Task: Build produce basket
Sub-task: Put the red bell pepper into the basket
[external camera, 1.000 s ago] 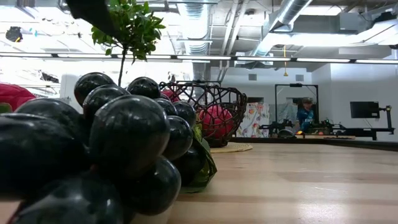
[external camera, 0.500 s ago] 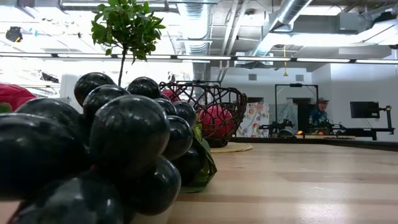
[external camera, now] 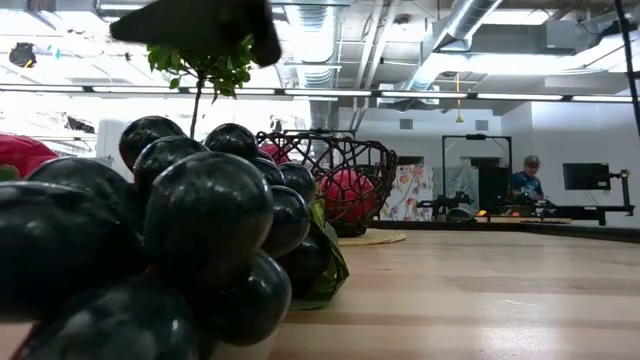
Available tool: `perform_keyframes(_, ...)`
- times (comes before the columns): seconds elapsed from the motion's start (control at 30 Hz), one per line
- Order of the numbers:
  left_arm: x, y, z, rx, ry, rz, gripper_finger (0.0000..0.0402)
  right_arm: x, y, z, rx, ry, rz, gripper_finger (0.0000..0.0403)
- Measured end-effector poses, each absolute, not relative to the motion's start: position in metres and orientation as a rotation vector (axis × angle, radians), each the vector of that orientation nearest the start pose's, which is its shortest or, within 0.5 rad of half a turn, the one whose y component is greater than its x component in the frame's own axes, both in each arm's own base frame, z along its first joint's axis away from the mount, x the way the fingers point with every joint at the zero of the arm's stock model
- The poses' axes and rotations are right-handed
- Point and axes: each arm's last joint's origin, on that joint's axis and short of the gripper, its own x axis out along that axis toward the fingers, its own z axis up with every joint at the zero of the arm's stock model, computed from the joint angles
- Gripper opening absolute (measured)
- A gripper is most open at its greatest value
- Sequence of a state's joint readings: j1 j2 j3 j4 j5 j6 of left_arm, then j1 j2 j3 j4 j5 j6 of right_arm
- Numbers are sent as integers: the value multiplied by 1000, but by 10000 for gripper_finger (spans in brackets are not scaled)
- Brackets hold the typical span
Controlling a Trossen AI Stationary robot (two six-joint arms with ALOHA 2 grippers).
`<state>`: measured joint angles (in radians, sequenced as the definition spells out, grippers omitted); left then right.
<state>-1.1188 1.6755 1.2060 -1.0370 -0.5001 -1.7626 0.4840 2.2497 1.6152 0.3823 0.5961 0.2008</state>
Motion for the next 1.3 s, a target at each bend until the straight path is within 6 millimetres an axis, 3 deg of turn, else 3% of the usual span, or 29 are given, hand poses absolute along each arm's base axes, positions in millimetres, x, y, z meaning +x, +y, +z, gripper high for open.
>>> perform_keyframes(0.17, 137, -273, 199, -451, 970, 509, 371, 475, 215, 179, 71, 218, -135, 368)
perform_keyframes(0.33, 136, -281, 187, -457, 908, 525, 371, 482, 204, 185, 83, 200, -161, 368)
perform_keyframes(0.6, 139, -284, 182, -455, 890, 518, 371, 487, 191, 180, 103, 241, -174, 368)
perform_keyframes(0.83, 155, -271, 176, -409, 829, 560, 371, 477, 204, 191, 45, 243, -155, 368)
perform_keyframes(1.0, 174, -260, 168, -355, 898, 543, 371, 462, 219, 200, 70, 310, -135, 368)
perform_keyframes(1.17, 191, -255, 157, -299, 908, 433, 371, 441, 239, 220, 6, 327, -141, 368)
perform_keyframes(1.3, 195, -249, 157, -208, 856, 442, 371, 434, 242, 234, -28, 318, -151, 368)
